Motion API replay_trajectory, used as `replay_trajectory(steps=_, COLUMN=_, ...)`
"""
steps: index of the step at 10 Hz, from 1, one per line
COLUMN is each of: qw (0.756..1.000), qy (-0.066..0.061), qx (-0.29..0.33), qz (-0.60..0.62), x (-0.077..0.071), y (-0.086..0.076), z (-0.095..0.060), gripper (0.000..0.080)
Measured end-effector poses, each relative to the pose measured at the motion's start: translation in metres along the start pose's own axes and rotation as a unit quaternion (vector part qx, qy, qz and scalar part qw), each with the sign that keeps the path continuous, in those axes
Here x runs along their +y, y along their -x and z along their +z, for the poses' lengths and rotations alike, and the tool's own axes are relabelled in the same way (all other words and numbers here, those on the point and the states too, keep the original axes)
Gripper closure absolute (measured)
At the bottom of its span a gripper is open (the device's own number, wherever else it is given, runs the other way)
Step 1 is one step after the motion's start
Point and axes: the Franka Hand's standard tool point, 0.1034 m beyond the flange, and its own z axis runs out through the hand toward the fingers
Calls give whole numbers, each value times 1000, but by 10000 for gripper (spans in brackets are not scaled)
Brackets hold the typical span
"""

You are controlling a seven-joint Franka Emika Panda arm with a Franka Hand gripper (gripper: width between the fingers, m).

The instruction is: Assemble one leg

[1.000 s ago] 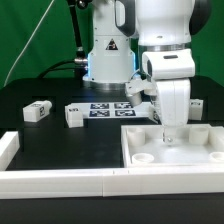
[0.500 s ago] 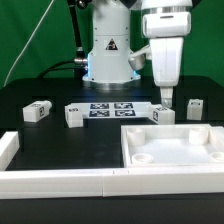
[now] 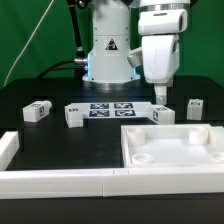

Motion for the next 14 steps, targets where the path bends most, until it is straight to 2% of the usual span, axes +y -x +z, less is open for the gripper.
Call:
replay_trajectory(steps=2, qw=992, qy=4, qx=13, qz=127, x=-10, y=5, z=4, gripper=151)
replay_trajectory(steps=5, qw=948, qy=-2, qx=21, qz=317, x=-32, y=-5, z=8, gripper=151)
replay_trajectory(steps=6, qw=935, qy=-5, qx=20, qz=354, x=-35, y=-6, z=10, gripper=151)
replay_trajectory(steps=7, qw=932, qy=-4, qx=20, qz=362, x=-34, y=-6, z=9, gripper=151)
replay_trajectory(steps=8, qw=914, qy=-6, qx=20, qz=405, x=-34, y=-5, z=9, gripper=151)
replay_trajectory(steps=9, qw=893, qy=-8, qx=20, qz=449, x=-34, y=-5, z=10, gripper=151)
replay_trajectory(steps=10, qw=855, qy=-9, qx=24, qz=518, x=-43, y=-3, z=12, gripper=151)
replay_trajectory(steps=12, qw=780, qy=-18, qx=21, qz=625, x=-60, y=-13, z=12, gripper=151)
replay_trajectory(steps=14, qw=724, qy=-21, qx=18, qz=689, x=-67, y=-15, z=14, gripper=151)
